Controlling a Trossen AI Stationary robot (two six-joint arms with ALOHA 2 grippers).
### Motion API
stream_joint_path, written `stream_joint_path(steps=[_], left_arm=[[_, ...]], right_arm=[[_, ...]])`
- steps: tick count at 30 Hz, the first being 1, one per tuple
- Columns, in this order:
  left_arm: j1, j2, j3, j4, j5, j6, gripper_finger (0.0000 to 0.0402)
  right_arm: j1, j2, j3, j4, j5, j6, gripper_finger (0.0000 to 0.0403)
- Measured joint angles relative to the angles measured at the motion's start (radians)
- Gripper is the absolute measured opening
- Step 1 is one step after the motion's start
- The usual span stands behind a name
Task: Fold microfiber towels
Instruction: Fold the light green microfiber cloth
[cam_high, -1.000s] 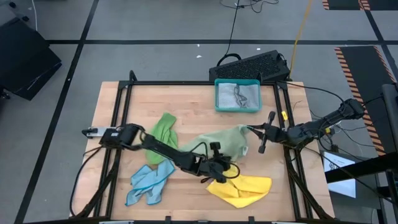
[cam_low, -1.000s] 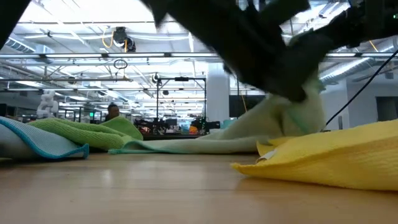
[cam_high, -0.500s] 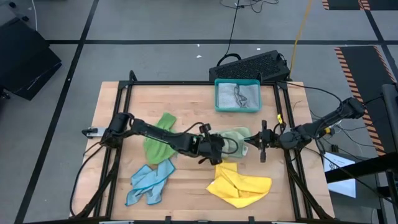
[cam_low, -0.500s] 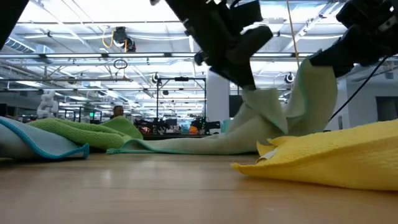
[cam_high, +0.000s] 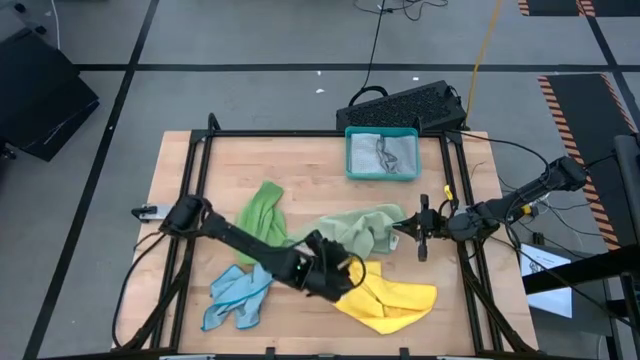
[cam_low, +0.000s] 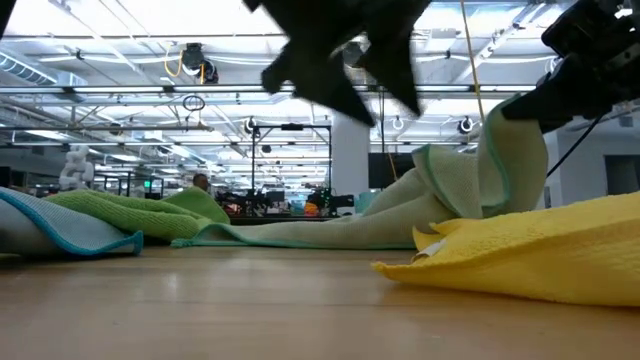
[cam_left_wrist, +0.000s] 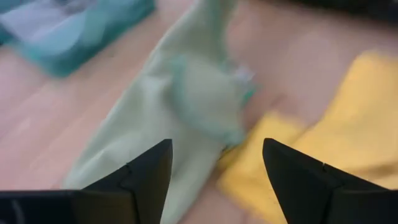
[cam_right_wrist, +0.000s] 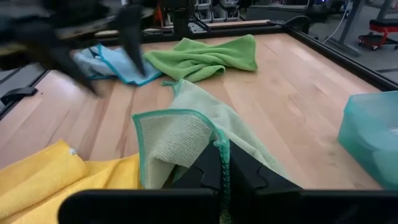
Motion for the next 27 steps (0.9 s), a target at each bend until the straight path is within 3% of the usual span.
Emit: stream_joint_path(steps=[4,12,18,21,27], left_arm=[[-0.031,0.064,0.001,0.167,-0.028,0.071,0.0255],[-0.04,0.158,-0.001,0.238,-0.253,0.046,0.0255],[0.017,0.159,0.0,0.244,-0.189,0.012,0.0248],[0.045,0.159,0.0,0.244,-0.154,0.018,0.0205],[0.046,0.152,0.0,0.17,-0.101,0.049,0.0024]], right_arm=[[0.0,0.0,0.0,0.016,0.001,-0.01,0.0],[0.0,0.0,0.0,0.017,0.001,-0.015,0.0],[0.0,0.0,0.0,0.019,0.001,-0.015,0.0],[0.0,0.0,0.0,0.019,0.001,-0.027,0.0],[0.0,0.0,0.0,0.017,0.004,-0.057,0.0]])
